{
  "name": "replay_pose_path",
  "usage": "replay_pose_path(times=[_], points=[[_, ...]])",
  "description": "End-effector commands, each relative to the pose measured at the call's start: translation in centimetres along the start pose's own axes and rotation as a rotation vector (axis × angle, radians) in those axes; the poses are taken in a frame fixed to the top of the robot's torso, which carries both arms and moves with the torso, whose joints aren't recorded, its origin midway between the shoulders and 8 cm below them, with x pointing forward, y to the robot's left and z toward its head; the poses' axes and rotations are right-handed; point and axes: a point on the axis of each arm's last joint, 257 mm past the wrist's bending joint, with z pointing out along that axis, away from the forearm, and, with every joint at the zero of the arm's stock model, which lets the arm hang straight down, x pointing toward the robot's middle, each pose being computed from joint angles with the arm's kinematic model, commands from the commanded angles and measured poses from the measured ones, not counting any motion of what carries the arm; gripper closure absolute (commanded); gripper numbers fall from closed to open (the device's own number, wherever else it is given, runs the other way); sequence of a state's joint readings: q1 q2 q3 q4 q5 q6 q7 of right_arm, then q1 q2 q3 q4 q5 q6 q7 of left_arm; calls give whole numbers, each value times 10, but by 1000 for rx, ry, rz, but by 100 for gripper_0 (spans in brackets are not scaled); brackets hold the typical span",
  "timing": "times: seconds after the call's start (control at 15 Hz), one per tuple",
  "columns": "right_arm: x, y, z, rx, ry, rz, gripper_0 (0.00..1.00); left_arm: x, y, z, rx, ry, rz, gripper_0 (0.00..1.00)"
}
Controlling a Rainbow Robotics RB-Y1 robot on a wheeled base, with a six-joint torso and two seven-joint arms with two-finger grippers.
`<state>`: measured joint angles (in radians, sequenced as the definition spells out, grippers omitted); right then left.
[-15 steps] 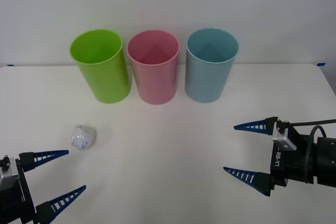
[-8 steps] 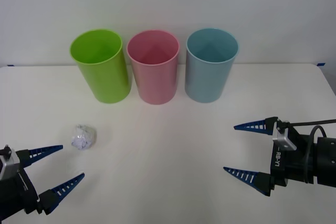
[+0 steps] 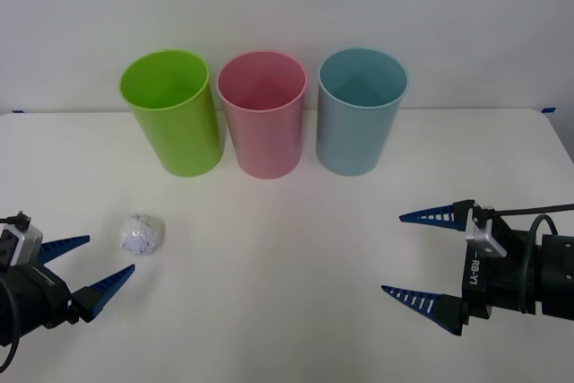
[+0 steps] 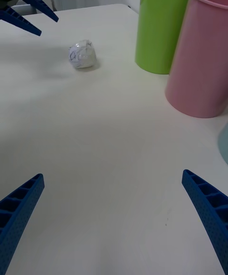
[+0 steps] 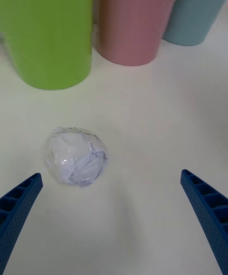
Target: Put cans in the blue bin and PET bottles in the pink bin and trash in the green bin.
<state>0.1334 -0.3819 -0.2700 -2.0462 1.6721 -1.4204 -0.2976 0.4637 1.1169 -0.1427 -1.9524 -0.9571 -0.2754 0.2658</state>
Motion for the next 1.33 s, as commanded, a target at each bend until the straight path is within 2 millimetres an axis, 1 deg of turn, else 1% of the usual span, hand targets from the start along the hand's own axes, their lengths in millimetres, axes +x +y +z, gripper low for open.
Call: replay_pose_path(times=[0.07, 0.2, 0.6, 0.73, 0.87, 1.0, 1.13, 1.2, 1.27, 1.33], points=[[0, 0, 0, 0, 0, 0, 0, 0, 10, 2, -29, 56, -59, 0], [0, 0, 0, 0, 0, 0, 0, -2, 20, 6, -58, 79, -92, 0], [0, 0, 0, 0, 0, 0, 0, -1, 33, 1, -154, 163, -168, 0], [0, 0, 0, 0, 0, 0, 0, -1, 36, 7, -179, 181, -192, 0], [0, 0, 0, 0, 0, 0, 0, 4, 36, 11, -198, 205, -214, 0], [0, 0, 0, 0, 0, 0, 0, 4, 37, 17, -223, 219, -225, 0], [0, 0, 0, 0, 0, 0, 0, 7, 34, 27, -231, 237, -249, 0], [0, 0, 0, 0, 0, 0, 0, 9, 35, 30, -251, 248, -252, 0], [0, 0, 0, 0, 0, 0, 0, 9, 37, 35, -269, 259, -255, 0], [0, 0, 0, 0, 0, 0, 0, 7, 35, 41, -272, 264, -263, 0]])
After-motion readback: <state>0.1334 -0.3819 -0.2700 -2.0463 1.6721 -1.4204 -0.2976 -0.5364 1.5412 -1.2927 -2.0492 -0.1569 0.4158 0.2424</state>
